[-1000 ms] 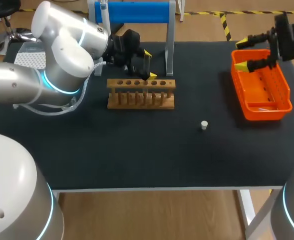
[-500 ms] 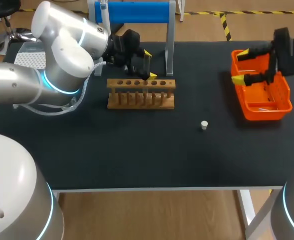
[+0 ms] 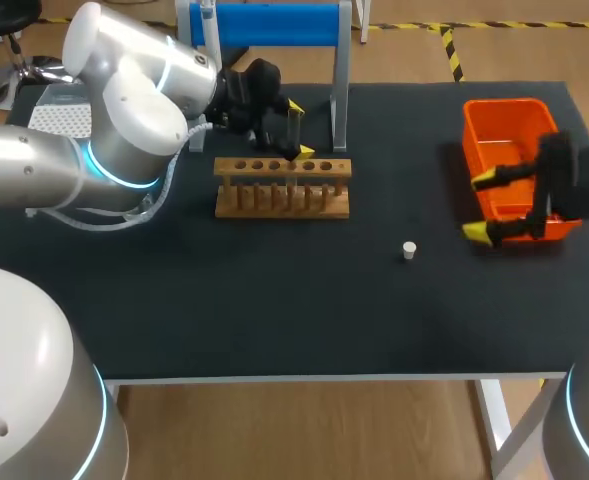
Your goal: Invert the test tube, pick up the pipette, mount the tip to pipette, aspirate from beaker and dispense into the tube, eject the tip, return the pipette, and cap with the stopper.
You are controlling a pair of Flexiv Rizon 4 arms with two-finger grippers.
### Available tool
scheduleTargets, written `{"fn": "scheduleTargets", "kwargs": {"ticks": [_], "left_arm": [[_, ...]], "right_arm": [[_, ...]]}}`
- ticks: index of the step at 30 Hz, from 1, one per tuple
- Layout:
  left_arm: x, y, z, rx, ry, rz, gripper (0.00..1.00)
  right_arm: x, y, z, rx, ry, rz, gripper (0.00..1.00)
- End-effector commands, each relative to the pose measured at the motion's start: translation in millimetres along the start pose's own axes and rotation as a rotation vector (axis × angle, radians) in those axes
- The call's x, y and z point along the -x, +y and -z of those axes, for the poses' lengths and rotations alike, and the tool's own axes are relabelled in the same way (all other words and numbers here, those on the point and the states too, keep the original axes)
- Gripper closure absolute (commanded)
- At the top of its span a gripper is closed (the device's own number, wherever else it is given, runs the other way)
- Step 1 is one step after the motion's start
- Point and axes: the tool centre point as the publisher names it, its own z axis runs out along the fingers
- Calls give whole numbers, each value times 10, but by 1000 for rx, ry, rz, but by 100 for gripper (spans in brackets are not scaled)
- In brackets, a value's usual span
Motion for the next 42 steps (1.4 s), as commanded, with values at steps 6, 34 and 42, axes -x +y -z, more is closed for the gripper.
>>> {"fn": "scheduleTargets", "kwargs": {"ticks": [6,34,42], "left_arm": [[7,-5,-3,3,2,1,0],[7,-5,-3,3,2,1,0],[7,-5,-3,3,2,1,0]], "right_arm": [[-74,-365,-338,-57,-112,-70,0],[164,-717,-789,-119,-151,-167,0],[210,-711,-851,-121,-152,-175,0]]}}
